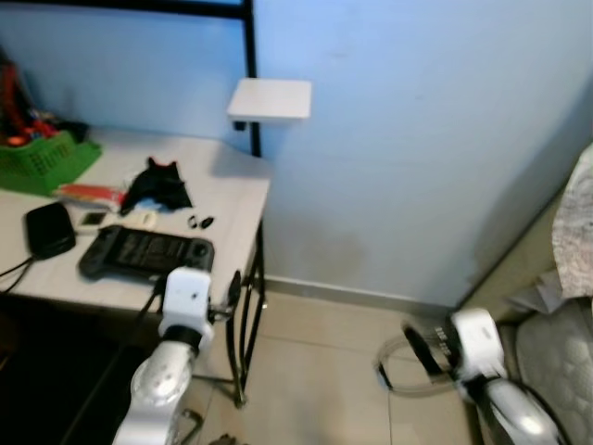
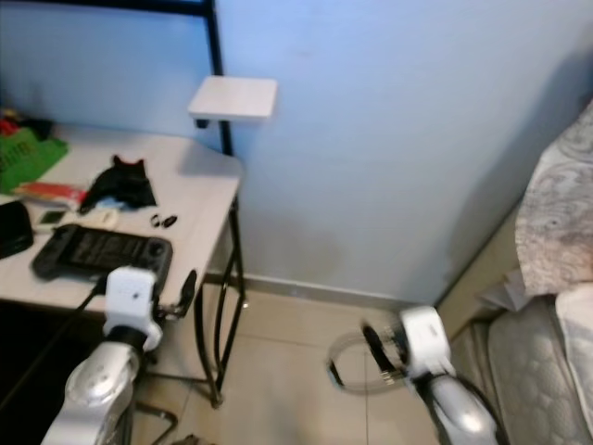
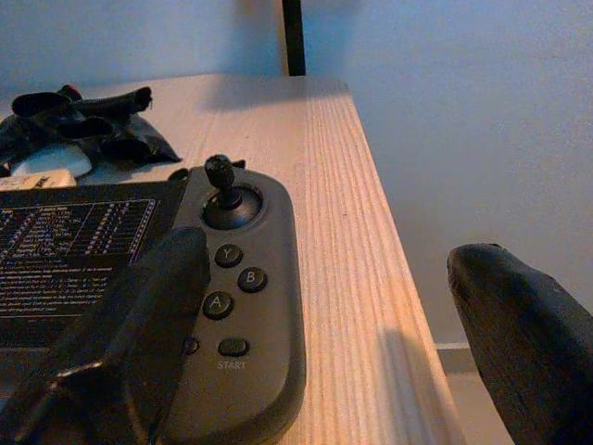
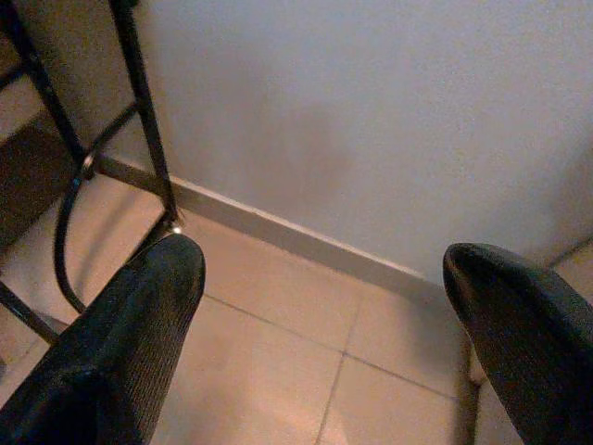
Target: Clean up the room
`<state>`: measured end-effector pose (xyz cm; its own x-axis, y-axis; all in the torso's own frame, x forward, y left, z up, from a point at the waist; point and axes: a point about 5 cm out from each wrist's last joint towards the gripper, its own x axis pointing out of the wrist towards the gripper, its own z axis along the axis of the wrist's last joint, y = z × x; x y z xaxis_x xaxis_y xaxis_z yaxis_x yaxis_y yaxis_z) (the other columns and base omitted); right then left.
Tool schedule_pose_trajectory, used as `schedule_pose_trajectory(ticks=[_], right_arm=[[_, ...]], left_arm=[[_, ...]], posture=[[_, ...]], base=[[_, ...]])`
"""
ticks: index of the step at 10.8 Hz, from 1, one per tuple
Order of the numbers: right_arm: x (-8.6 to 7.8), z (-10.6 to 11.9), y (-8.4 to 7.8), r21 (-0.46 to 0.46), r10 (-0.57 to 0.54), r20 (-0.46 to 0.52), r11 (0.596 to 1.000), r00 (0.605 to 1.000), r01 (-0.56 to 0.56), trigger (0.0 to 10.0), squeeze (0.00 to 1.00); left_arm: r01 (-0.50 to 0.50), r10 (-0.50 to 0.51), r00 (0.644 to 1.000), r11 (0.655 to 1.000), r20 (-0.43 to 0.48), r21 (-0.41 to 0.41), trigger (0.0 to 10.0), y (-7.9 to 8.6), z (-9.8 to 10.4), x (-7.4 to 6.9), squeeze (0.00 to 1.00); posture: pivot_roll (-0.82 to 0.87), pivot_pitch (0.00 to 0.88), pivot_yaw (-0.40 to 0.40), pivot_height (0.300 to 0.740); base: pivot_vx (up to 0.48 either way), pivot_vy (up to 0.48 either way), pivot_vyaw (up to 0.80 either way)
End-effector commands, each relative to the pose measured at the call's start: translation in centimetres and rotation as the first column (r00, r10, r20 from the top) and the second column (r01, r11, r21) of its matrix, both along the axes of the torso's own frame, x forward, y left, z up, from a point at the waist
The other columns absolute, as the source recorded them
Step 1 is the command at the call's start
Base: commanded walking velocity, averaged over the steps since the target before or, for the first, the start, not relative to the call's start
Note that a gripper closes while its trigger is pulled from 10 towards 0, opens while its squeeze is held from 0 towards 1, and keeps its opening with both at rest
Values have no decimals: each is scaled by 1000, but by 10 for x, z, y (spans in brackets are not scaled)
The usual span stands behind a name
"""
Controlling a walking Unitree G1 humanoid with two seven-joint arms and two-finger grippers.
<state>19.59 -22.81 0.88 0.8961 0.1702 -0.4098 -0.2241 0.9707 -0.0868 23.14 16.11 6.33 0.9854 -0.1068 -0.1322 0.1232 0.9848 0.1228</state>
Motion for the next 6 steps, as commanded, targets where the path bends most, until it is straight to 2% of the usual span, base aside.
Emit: schedule_pose_trajectory(ticks=[1, 2, 3, 4, 6], right_arm=[[5, 5, -1, 0, 4, 20, 1000, 1000, -4, 10000, 0], [8, 6, 4, 7, 11, 27, 1000, 1000, -12, 10000, 0], [9, 8, 9, 15, 21, 47, 1000, 999, -22, 10000, 0], [11, 11, 12, 33, 9, 90, 999, 996, -12, 10000, 0], [19, 16, 16, 52, -7, 134, 999, 991, 0, 10000, 0]], left_arm=[[22, -23, 996, 1000, -87, -19, 10000, -5, -14, -7, 0], [66, -65, 997, 998, -44, 22, 10000, -9, -6, -4, 0], [98, -108, 991, 987, 76, 126, 10000, -11, 12, 1, 0], [59, -104, 969, 978, 224, 198, 10000, -10, 35, 10, 0], [22, -75, 958, 981, 275, 193, 10000, -7, 44, 16, 0]], posture=[[34, 0, -20, 740], [38, 0, -18, 740], [44, 0, -18, 740], [48, 0, -18, 740], [47, 0, -15, 740]], base=[[0, 0, 0], [0, 0, 0], [0, 0, 0], [0, 0, 0], [0, 0, 0]])
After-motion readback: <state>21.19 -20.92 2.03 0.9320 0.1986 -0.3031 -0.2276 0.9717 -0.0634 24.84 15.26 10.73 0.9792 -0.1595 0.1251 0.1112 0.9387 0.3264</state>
